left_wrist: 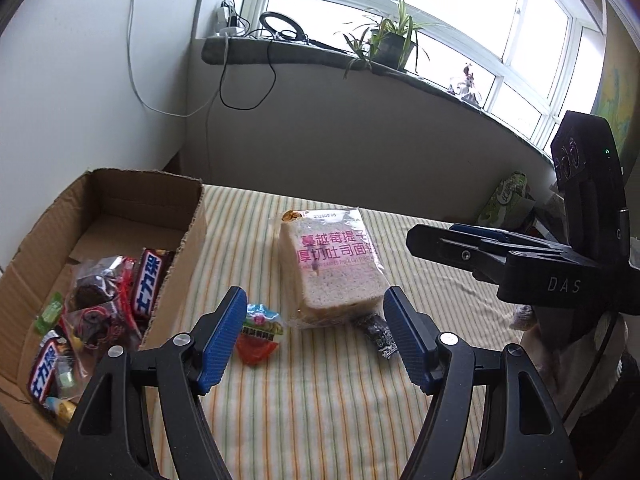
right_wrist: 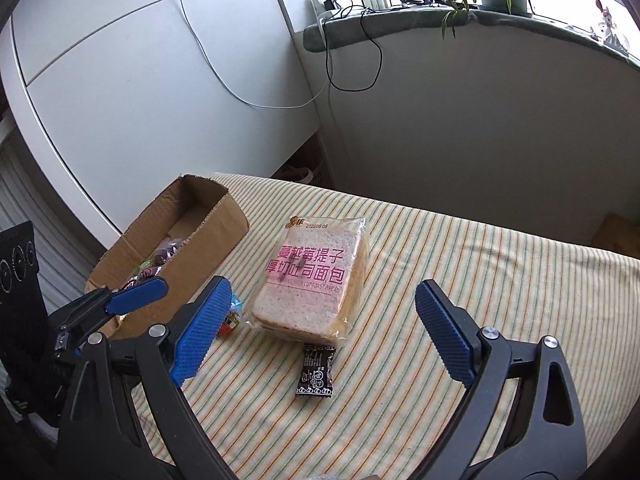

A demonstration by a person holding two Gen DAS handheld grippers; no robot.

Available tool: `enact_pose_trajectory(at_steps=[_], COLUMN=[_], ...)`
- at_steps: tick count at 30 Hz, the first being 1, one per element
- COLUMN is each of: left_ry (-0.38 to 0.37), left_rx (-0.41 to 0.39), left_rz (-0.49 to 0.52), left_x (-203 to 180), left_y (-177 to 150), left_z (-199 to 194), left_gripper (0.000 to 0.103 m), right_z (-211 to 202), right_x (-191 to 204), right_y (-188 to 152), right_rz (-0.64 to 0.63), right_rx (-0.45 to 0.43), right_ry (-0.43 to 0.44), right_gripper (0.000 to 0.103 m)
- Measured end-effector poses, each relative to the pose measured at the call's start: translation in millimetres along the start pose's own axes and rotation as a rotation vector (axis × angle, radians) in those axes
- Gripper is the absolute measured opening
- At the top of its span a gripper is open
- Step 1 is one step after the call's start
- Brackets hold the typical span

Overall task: Organize snacks
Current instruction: 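Move both open tools back toward the sliced bread loaf bag, then bring both open tools around the sides of the sliced bread loaf bag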

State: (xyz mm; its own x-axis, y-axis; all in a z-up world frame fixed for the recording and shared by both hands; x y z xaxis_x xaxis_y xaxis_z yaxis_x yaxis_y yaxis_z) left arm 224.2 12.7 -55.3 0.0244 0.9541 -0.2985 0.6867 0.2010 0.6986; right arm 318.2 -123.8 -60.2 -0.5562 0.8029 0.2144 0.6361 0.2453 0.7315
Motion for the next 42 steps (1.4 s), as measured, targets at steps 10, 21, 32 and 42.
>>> enact_pose_trajectory(at_steps=[10, 21, 32, 42], left_ry=[-0.060, -0.120, -0.115, -0.115], left_rx=[0.100, 0.172, 0.156, 0.128], left_rz=[-0.043, -0.119, -0.057, -0.033], left_x=[3, 15, 2, -9], left_y=[11, 8, 7, 13], left_z=[60, 86, 81, 73], left_gripper=[0.071, 0.071, 0.060, 0.060], right_z=[53, 85, 84, 65], right_x=[-36, -51, -51, -51], right_y=[-1, -11, -9, -7], right_rz=[0.150, 0.233, 0.248, 0.249], right_rx=[0.103, 0.171, 0.174, 0.153], right_ry=[0.169, 0.291, 0.313, 0.294], right_gripper=[0.095, 0.064, 0.051, 0.051])
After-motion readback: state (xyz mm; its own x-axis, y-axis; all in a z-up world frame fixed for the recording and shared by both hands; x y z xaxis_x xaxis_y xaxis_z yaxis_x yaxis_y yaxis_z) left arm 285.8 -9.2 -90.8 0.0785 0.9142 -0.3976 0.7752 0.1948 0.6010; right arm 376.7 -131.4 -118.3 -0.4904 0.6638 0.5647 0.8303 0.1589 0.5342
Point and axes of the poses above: each gripper's, at about its wrist camera, not at the fingertips, and z roughly the way its jaws point, x to its left, y to its top, the point moved 2 cm from there along z, roughly the way its jaws point, and after that the axes turned 5 degrees about -z, right-handed, at the moved point
